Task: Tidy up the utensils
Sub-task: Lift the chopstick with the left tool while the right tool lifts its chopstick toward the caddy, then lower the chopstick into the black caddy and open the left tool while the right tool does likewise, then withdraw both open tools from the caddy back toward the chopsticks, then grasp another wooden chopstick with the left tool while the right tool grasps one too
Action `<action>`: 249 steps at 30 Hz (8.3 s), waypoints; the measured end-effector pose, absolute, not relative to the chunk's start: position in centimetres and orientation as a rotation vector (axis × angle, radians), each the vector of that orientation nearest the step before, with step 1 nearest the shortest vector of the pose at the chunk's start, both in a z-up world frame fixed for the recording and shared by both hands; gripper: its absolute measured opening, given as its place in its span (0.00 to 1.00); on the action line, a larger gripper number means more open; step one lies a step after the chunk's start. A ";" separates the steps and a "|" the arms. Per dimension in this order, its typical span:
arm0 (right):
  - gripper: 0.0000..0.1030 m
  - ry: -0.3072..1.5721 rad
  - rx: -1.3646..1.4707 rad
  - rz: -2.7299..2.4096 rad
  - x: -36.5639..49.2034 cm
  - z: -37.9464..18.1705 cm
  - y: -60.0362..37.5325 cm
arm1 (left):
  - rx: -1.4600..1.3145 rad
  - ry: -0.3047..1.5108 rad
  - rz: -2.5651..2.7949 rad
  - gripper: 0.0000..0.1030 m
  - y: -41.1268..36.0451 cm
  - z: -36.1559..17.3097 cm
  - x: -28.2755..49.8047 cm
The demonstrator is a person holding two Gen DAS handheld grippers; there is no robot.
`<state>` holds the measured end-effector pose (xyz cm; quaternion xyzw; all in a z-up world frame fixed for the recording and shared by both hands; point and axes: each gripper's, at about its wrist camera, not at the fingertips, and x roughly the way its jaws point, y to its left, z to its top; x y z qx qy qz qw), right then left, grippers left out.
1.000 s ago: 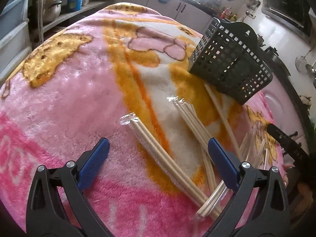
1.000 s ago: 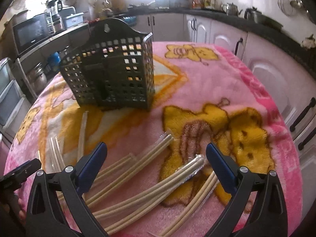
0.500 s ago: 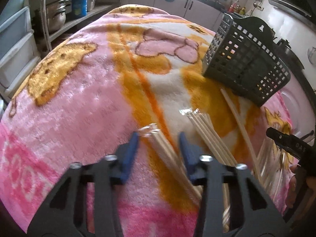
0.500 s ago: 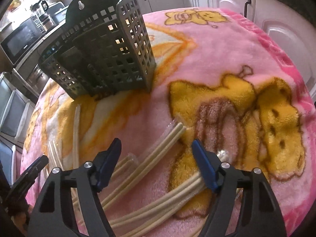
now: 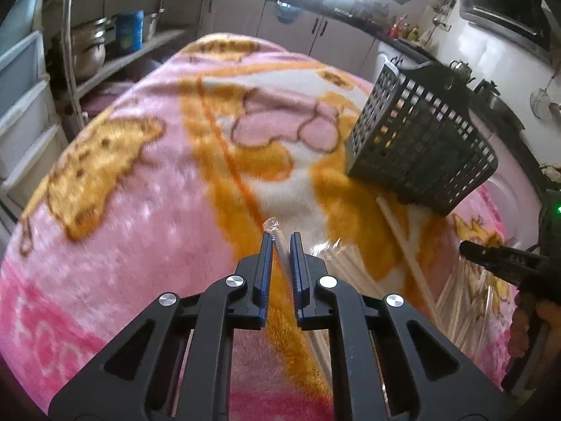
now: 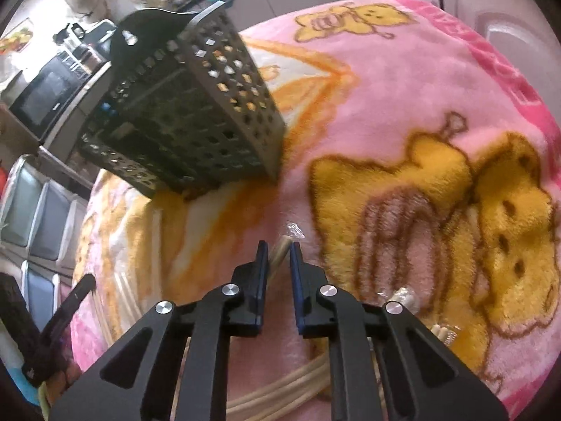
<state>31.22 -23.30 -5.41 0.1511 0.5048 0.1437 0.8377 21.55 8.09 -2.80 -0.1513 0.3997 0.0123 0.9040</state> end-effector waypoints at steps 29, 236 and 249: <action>0.01 0.701 0.137 0.472 26.0 4.9 -23.1 | -0.174 0.540 -0.009 0.01 8.6 8.2 22.1; 0.79 0.829 0.108 0.318 22.0 -4.8 -26.9 | -0.268 0.895 -0.213 0.65 2.6 -5.4 21.0; 0.61 0.917 0.141 0.337 23.7 -5.9 -26.2 | -0.417 0.922 -0.209 0.39 5.5 -6.3 22.2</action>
